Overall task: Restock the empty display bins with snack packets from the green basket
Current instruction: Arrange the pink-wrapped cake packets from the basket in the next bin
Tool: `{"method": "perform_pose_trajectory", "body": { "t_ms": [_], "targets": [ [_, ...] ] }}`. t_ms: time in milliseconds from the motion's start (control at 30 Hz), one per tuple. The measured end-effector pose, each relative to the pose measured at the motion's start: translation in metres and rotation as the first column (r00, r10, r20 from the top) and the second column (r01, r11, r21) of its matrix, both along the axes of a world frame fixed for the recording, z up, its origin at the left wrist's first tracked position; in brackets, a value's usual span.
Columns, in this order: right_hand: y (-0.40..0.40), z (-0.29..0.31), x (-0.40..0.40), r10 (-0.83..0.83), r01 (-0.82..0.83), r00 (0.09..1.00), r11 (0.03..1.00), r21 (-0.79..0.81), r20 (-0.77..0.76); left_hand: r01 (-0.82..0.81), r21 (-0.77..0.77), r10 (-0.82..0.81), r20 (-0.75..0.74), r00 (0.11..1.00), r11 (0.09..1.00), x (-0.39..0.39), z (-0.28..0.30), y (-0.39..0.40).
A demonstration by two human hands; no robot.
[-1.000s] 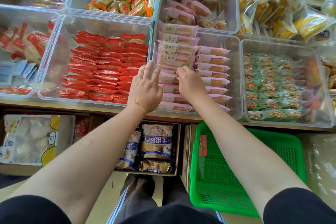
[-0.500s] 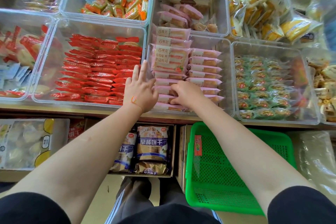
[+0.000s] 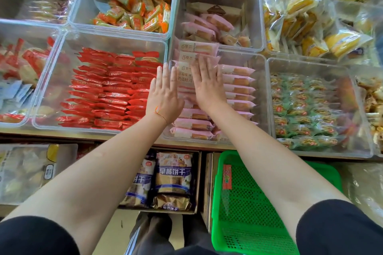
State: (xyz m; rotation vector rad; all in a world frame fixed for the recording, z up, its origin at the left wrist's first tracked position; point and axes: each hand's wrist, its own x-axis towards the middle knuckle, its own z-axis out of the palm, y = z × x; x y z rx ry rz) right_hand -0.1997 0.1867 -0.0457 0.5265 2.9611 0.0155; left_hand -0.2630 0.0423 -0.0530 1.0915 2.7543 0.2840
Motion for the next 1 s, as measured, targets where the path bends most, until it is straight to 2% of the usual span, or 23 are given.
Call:
{"method": "perform_pose_trajectory", "body": {
  "t_ms": [100, 200, 300, 367, 433, 467, 533, 600, 667, 733, 833, 933, 1000],
  "targets": [
    [0.008, -0.009, -0.006, 0.059, -0.061, 0.996, 0.998, 0.028, 0.066, 0.049, 0.007, -0.048, -0.053, 0.997, 0.999, -0.009, -0.001, 0.009],
    [0.018, -0.004, -0.01, 0.157, -0.157, 0.987, 0.988, -0.005, 0.018, 0.065, -0.031, -0.067, -0.047, 0.997, 0.997, -0.013, -0.001, 0.012],
    [0.03, 0.011, -0.011, 0.161, -0.188, 0.972, 0.969, -0.158, -0.169, 0.046, -0.031, -0.048, -0.052, 0.998, 0.998, -0.011, 0.0, 0.01],
    [0.039, 0.024, -0.018, 0.018, -0.108, 0.928, 0.969, -0.222, -0.371, 0.045, -0.014, -0.047, -0.148, 0.988, 0.999, -0.009, 0.004, 0.009],
    [0.052, 0.035, -0.031, -0.087, -0.021, 0.884, 0.974, -0.224, -0.46, 0.144, 0.039, -0.127, -0.289, 0.949, 0.989, -0.007, 0.006, 0.008],
    [0.057, 0.039, -0.038, -0.093, -0.003, 0.897, 0.976, -0.217, -0.431, 0.25, 0.051, -0.22, -0.329, 0.919, 0.967, -0.005, 0.007, 0.009],
    [0.061, 0.04, -0.05, -0.006, -0.05, 0.954, 0.983, -0.177, -0.299, 0.492, 0.022, -0.462, -0.308, 0.832, 0.87, -0.003, 0.009, 0.015],
    [0.058, 0.034, -0.057, 0.086, -0.111, 0.981, 0.984, -0.139, -0.174, 0.617, -0.01, -0.6, -0.24, 0.763, 0.787, -0.005, 0.007, 0.023],
    [0.051, 0.023, -0.057, 0.101, -0.113, 0.989, 0.988, -0.109, -0.11, 0.612, -0.02, -0.609, -0.135, 0.782, 0.79, -0.008, 0.008, 0.03],
    [0.049, 0.017, -0.055, 0.047, -0.055, 0.995, 0.994, -0.095, -0.087, 0.593, -0.025, -0.593, -0.076, 0.801, 0.805, -0.01, 0.009, 0.033],
    [0.048, 0.016, -0.054, -0.063, 0.058, 0.997, 0.993, -0.104, -0.05, 0.587, -0.024, -0.586, -0.102, 0.804, 0.809, -0.01, 0.009, 0.033],
    [0.047, 0.026, -0.057, -0.013, 0.012, 1.0, 0.994, -0.107, -0.013, 0.575, 0.011, -0.57, -0.105, 0.815, 0.818, -0.01, 0.008, 0.033],
    [0.047, 0.033, -0.055, 0.02, -0.024, 0.999, 0.994, -0.104, -0.039, 0.572, 0.024, -0.565, -0.118, 0.816, 0.82, -0.01, 0.006, 0.033]
  ]
}}
